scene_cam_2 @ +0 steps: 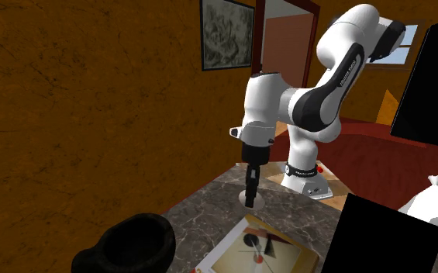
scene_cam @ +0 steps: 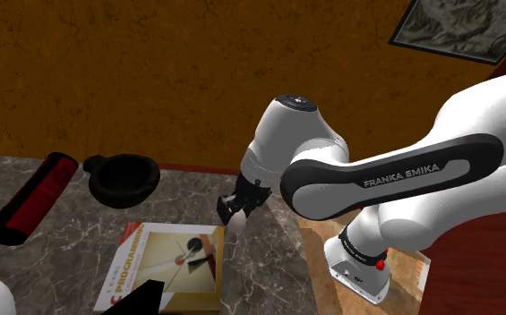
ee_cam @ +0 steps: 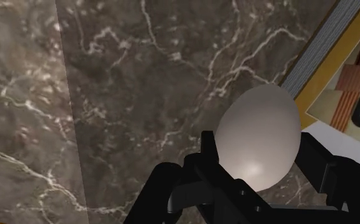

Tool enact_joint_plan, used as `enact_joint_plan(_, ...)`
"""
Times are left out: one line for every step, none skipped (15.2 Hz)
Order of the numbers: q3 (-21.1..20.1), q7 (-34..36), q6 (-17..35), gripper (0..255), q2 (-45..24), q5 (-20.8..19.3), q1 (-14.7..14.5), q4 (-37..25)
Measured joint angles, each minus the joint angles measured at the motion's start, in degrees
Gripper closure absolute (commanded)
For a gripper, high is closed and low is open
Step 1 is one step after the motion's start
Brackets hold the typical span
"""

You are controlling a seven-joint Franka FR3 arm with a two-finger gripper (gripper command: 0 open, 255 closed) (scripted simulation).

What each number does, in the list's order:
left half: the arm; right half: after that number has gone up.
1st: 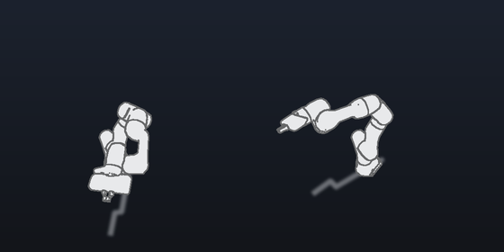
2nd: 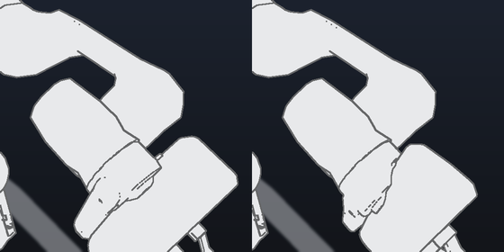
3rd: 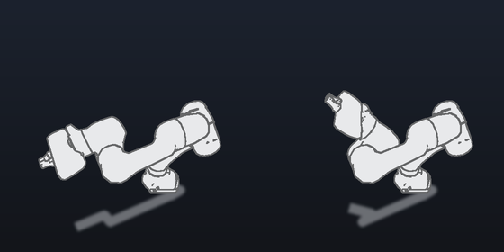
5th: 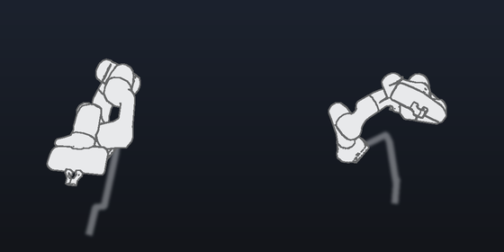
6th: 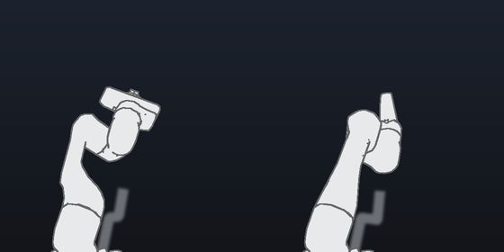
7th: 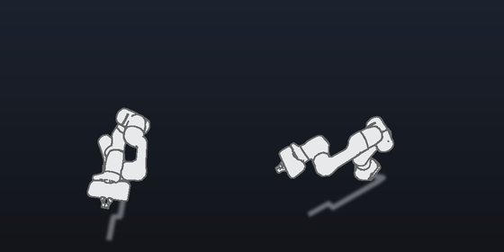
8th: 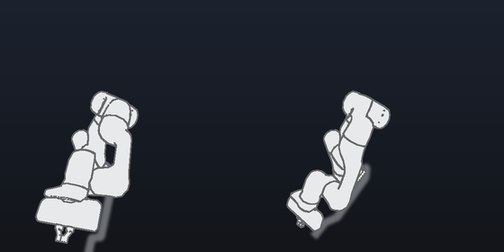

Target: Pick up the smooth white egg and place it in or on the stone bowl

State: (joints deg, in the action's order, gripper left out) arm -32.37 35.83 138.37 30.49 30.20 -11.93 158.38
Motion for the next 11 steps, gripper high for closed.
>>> enact_joint_plan(0.15, 0.21, -0.89, 255, 0.51, -0.21, 0.02, -0.42)
enact_joint_plan(0.46, 0.34, -2.0, 255, 1.11, -0.52, 0.11, -0.94)
enact_joint_plan(0.81, 0.33, -2.97, 255, 1.68, -0.78, 0.19, -1.32)
enact_joint_plan(1.09, 0.45, -3.95, 255, 2.31, -0.99, 0.2, -1.68)
enact_joint_plan(1.3, 0.68, -5.0, 255, 3.11, -1.1, 0.06, -1.94)
enact_joint_plan(1.67, 0.67, -5.97, 255, 3.62, -1.39, 0.17, -2.39)
enact_joint_plan(1.9, 0.84, -6.94, 255, 4.01, -1.68, 0.27, -3.0)
enact_joint_plan(2.18, 0.91, -7.81, 255, 4.57, -1.86, 0.27, -3.3)
enact_joint_plan(2.48, 0.98, -8.74, 255, 5.0, -2.12, 0.35, -3.8)
enact_joint_plan(2.66, 1.15, -9.56, 255, 5.44, -2.29, 0.34, -4.19)
enact_joint_plan(3.05, 1.22, -10.72, 255, 5.91, -2.66, 0.49, -4.89)
